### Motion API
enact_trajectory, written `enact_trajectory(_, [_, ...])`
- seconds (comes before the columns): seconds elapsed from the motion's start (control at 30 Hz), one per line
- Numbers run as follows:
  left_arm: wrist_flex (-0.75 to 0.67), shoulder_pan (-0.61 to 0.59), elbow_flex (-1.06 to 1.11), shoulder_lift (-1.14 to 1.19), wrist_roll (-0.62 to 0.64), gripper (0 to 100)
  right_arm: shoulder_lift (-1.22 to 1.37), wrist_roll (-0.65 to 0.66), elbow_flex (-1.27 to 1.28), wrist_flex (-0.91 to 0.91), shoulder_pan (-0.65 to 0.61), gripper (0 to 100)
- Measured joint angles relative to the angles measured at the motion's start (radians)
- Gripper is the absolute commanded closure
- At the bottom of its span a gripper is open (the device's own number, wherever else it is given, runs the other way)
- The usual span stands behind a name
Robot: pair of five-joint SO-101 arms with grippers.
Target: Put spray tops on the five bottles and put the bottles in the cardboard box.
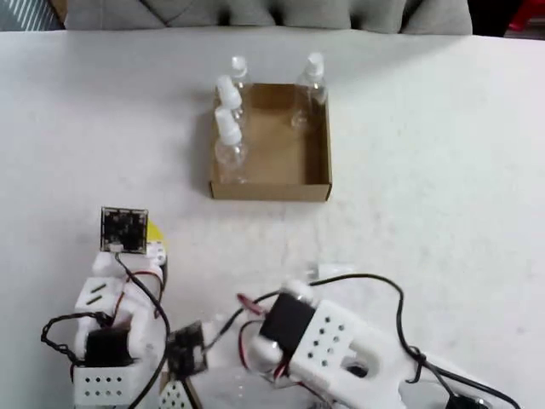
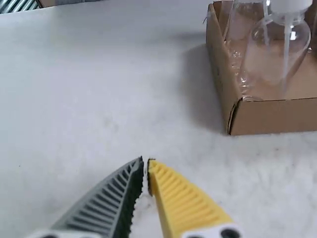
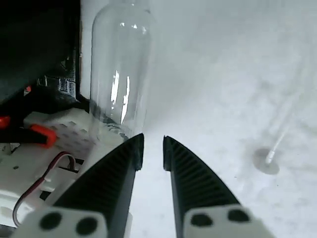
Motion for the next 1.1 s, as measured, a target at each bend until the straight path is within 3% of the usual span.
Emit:
enact_trajectory(0.23, [-0.064,-0.063,0.0,0.0,0.006,98,0.0,-0.023,0.0,0.0,-0.17,97.1])
enact_trajectory(0.37, [-0.072,-0.095,0.0,0.0,0.112,98,0.0,-0.12,0.0,-0.048,-0.086,97.2])
enact_trajectory(0.53, [-0.074,-0.103,0.0,0.0,0.193,98,0.0,-0.147,-0.057,-0.064,0.209,97.2])
enact_trajectory(0.93, [-0.074,-0.103,0.0,0.0,0.201,98,0.0,-0.152,-0.078,-0.222,1.054,96.8])
enact_trajectory(1.1, [-0.035,-0.103,0.0,0.0,0.201,98,0.0,-0.178,0.048,-0.362,1.287,97.1])
